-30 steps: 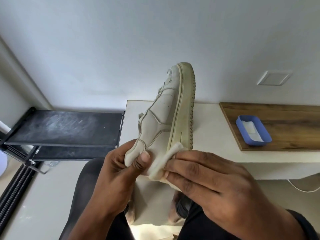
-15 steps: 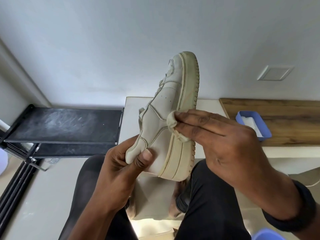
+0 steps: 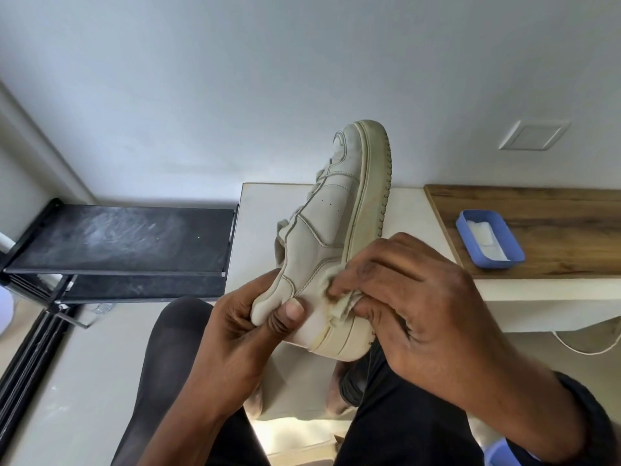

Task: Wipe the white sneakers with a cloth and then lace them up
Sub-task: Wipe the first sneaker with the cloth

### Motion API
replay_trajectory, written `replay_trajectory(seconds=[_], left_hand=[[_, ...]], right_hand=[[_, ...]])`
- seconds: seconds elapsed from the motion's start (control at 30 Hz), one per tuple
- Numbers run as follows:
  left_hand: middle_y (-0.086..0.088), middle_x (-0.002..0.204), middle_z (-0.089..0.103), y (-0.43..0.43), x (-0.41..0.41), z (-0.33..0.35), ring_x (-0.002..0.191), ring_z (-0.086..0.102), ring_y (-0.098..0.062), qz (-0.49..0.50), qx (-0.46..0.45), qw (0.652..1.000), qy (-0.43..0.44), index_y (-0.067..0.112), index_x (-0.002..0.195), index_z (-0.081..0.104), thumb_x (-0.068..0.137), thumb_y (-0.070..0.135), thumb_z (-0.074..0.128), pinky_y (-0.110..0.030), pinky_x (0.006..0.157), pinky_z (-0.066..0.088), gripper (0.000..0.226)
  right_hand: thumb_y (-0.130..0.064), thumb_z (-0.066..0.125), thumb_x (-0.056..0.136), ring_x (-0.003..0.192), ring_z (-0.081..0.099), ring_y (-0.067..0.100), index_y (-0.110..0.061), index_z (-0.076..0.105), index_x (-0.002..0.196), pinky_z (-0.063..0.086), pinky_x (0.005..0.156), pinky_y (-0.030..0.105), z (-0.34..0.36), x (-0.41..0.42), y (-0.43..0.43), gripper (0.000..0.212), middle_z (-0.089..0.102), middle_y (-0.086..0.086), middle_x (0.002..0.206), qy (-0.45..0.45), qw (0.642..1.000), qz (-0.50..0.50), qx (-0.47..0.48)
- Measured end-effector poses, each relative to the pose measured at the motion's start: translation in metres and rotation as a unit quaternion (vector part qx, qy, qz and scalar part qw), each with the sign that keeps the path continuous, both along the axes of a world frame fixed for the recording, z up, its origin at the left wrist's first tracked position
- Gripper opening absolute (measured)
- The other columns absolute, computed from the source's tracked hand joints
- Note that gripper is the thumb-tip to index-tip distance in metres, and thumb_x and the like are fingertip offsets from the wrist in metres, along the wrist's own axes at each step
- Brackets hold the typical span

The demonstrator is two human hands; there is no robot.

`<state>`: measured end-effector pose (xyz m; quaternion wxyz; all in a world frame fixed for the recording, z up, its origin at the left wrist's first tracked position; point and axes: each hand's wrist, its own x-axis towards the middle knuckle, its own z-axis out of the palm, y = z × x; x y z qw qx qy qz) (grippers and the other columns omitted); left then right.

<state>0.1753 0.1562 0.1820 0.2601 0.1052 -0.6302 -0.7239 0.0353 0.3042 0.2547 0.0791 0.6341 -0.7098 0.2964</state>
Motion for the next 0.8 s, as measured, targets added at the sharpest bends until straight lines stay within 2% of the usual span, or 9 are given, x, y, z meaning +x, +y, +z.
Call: replay_trajectory(seconds=[0.2,0.3,0.37,0.43,0.53,0.67,0.8], left_hand=[[0.0,0.09,0.075,0.002,0.001,0.001,0.085,0.069,-0.014,-0.011,-0.015,1.0,0.004,0.017,0.098,0.077,0.089,0.047,0.069,-0.024,0.076,0.053,0.032],[0.006,0.082,0.074,0.001,0.002,0.003,0.077,0.067,-0.009,-0.02,-0.028,0.999,0.009,0.023,0.094,0.077,0.09,0.031,0.068,-0.02,0.071,0.051,0.012],[0.006,0.078,0.072,0.001,0.002,0.002,0.073,0.066,-0.011,-0.026,-0.03,0.999,0.015,0.025,0.091,0.076,0.09,0.025,0.064,-0.021,0.07,0.051,0.013],[0.004,0.079,0.072,0.002,0.001,0.002,0.075,0.067,-0.014,-0.028,-0.012,0.999,0.019,0.022,0.091,0.076,0.09,0.033,0.069,-0.024,0.07,0.052,0.013],[0.001,0.078,0.069,0.001,0.0,0.0,0.074,0.064,-0.014,-0.023,-0.001,1.0,0.019,0.018,0.09,0.075,0.087,0.05,0.072,-0.024,0.069,0.051,0.032],[-0.001,0.077,0.069,-0.006,0.001,-0.001,0.072,0.064,-0.017,-0.011,-0.004,1.0,0.015,0.018,0.09,0.076,0.085,0.053,0.073,-0.028,0.067,0.051,0.035],[0.002,0.078,0.07,-0.005,0.002,-0.001,0.072,0.065,-0.014,0.001,0.012,1.0,0.023,0.02,0.09,0.076,0.084,0.053,0.074,-0.024,0.066,0.052,0.034]], right_hand=[[-0.007,0.071,0.085,0.093,0.063,0.013,-0.014,0.077,0.097,0.057,0.077,0.025,-0.002,-0.004,-0.004,0.015,0.066,-0.003,0.102,-0.015,1.0,-0.015,-0.011],[-0.006,0.073,0.084,0.087,0.065,0.009,-0.012,0.077,0.094,0.054,0.08,0.014,0.001,-0.015,-0.009,0.012,0.069,-0.003,0.095,-0.019,0.999,-0.036,-0.02],[-0.003,0.075,0.083,0.083,0.065,0.006,-0.01,0.078,0.092,0.048,0.08,0.006,0.007,-0.03,-0.014,0.011,0.069,-0.003,0.093,-0.026,0.997,-0.067,-0.037],[-0.002,0.075,0.084,0.082,0.064,0.004,-0.009,0.079,0.092,0.047,0.08,0.006,0.013,-0.047,-0.02,0.011,0.07,-0.003,0.092,-0.024,0.994,-0.088,-0.061],[-0.006,0.073,0.086,0.083,0.066,0.009,-0.009,0.08,0.095,0.051,0.079,0.013,0.018,-0.059,-0.028,0.011,0.071,0.0,0.092,0.004,0.989,-0.113,-0.094],[-0.005,0.074,0.087,0.085,0.068,0.015,-0.009,0.078,0.1,0.052,0.076,0.015,0.014,-0.058,-0.037,0.014,0.07,0.005,0.093,0.043,0.977,-0.166,-0.126],[0.001,0.075,0.083,0.082,0.067,0.013,-0.011,0.078,0.099,0.054,0.075,0.014,0.006,-0.04,-0.034,0.02,0.07,0.002,0.093,0.004,0.987,-0.135,-0.092]])
